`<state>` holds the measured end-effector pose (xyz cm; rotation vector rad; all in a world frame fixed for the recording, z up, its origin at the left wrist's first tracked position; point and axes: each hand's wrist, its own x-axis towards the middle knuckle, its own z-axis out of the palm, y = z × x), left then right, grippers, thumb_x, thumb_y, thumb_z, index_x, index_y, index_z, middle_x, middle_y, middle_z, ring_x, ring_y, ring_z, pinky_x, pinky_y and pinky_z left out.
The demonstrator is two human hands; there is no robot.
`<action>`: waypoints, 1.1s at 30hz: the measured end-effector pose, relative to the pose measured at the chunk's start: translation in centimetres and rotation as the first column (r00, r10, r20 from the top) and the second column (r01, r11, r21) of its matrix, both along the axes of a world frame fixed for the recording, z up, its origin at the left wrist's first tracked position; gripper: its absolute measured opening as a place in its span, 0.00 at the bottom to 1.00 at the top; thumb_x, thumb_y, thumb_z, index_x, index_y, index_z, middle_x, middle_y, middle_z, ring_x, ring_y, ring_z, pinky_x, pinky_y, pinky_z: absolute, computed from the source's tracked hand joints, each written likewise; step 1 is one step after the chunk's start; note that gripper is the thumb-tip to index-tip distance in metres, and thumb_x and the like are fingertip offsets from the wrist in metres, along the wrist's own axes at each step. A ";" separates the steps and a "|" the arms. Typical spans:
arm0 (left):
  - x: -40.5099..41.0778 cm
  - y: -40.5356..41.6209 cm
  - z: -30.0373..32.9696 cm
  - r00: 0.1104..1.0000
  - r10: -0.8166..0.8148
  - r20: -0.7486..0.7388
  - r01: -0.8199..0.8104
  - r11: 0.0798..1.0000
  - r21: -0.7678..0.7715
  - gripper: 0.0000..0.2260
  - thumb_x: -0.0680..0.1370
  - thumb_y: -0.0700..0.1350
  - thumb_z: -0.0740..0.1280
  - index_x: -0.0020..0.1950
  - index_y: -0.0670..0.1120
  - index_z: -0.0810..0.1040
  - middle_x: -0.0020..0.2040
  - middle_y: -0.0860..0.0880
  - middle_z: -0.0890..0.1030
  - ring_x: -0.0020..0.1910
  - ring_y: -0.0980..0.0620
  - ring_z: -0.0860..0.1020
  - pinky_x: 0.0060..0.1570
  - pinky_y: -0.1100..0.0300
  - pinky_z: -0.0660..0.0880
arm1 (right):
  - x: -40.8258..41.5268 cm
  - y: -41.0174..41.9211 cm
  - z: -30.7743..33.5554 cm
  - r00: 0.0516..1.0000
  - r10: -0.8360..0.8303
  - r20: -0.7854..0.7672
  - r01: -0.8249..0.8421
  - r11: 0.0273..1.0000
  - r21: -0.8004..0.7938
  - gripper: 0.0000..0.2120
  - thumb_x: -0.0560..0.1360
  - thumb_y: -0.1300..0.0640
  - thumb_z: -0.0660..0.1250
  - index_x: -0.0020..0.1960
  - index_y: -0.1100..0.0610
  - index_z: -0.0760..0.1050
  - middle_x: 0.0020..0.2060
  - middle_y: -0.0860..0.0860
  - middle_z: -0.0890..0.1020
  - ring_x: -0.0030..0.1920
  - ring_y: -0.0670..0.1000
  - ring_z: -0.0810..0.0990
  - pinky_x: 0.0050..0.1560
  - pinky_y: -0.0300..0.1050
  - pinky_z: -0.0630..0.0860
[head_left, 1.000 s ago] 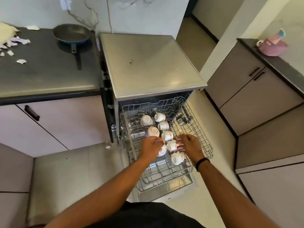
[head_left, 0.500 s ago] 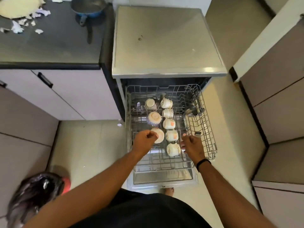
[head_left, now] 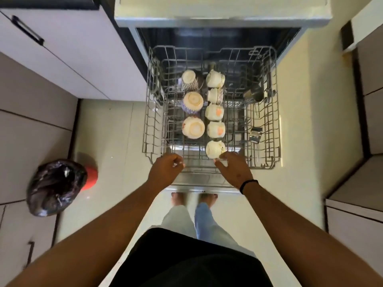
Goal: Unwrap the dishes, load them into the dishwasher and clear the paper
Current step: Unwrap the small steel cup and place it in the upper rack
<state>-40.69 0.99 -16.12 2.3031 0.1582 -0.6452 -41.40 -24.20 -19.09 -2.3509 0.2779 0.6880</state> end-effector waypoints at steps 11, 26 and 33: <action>0.3 -0.2 -9.4 0.915 -0.396 0.075 0.343 0.863 0.372 0.09 0.78 0.54 0.68 0.57 0.55 0.82 0.56 0.53 0.81 0.59 0.47 0.76 0.58 0.49 0.68 | -1.3 4.9 -8.4 0.909 0.404 0.101 -0.343 0.865 -0.366 0.28 0.74 0.34 0.53 0.56 0.50 0.81 0.48 0.52 0.85 0.52 0.60 0.81 0.57 0.59 0.72; 0.9 0.9 -13.6 0.775 -0.555 0.302 0.469 0.826 0.314 0.11 0.79 0.51 0.64 0.53 0.53 0.85 0.50 0.55 0.85 0.45 0.52 0.82 0.39 0.60 0.78 | -1.8 5.7 -12.4 0.855 0.336 0.396 -0.087 0.845 -0.528 0.20 0.74 0.36 0.66 0.36 0.51 0.81 0.32 0.46 0.83 0.42 0.53 0.80 0.56 0.54 0.68; 1.7 1.3 -13.4 0.754 -0.555 0.351 0.440 0.824 0.357 0.08 0.78 0.50 0.68 0.53 0.51 0.85 0.49 0.52 0.86 0.44 0.51 0.83 0.38 0.59 0.79 | -0.8 6.0 -12.5 0.826 0.367 0.428 -0.070 0.820 -0.568 0.20 0.74 0.36 0.65 0.35 0.51 0.80 0.32 0.45 0.83 0.42 0.53 0.79 0.54 0.54 0.67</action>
